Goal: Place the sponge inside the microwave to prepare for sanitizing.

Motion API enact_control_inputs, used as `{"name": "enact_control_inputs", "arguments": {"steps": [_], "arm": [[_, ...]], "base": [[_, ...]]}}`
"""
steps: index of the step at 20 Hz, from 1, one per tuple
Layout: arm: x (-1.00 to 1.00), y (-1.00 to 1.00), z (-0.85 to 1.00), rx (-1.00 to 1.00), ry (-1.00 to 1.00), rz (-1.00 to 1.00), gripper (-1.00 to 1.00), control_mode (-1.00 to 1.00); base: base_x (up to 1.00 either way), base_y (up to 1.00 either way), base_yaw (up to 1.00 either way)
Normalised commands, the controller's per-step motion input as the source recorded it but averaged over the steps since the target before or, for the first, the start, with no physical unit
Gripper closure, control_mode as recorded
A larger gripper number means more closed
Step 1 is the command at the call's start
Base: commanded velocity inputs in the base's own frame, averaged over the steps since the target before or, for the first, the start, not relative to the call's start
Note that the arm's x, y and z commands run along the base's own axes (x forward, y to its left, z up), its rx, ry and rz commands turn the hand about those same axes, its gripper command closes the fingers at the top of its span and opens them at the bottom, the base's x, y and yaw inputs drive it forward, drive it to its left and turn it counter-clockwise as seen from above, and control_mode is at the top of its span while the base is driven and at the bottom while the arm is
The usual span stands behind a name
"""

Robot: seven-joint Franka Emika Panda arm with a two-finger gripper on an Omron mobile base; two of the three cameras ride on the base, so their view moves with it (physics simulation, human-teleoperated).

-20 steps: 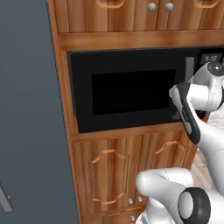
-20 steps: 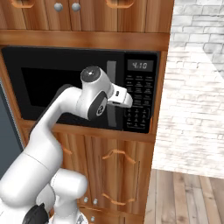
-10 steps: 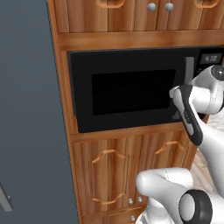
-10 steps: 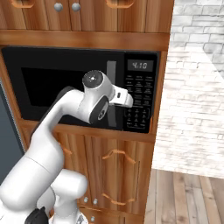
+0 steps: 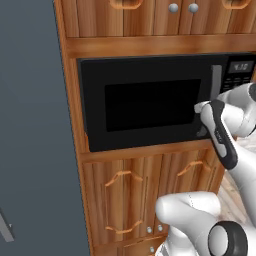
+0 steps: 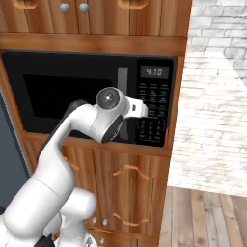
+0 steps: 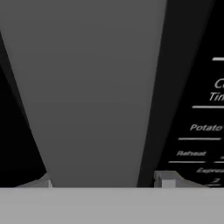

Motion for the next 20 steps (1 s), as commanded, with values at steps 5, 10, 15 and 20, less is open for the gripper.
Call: {"name": "enact_control_inputs", "arguments": {"steps": [5, 10, 15, 20], "arm": [[0.1, 0.0, -0.01, 0.0, -0.02, 0.03, 1.0, -1.0], [-0.21, 0.0, 0.0, 0.0, -0.01, 0.0, 1.0, -1.0], [-0.69, 0.18, -0.04, -0.01, -0.08, 0.0, 1.0, -1.0], [-0.77, 0.47, -0.38, -0.09, -0.06, 0.0, 1.0, -1.0]], "base": [[0.0, 0.0, 0.0], [0.0, 0.0, 0.0], [0.0, 0.0, 0.0], [0.0, 0.0, 0.0]]}}
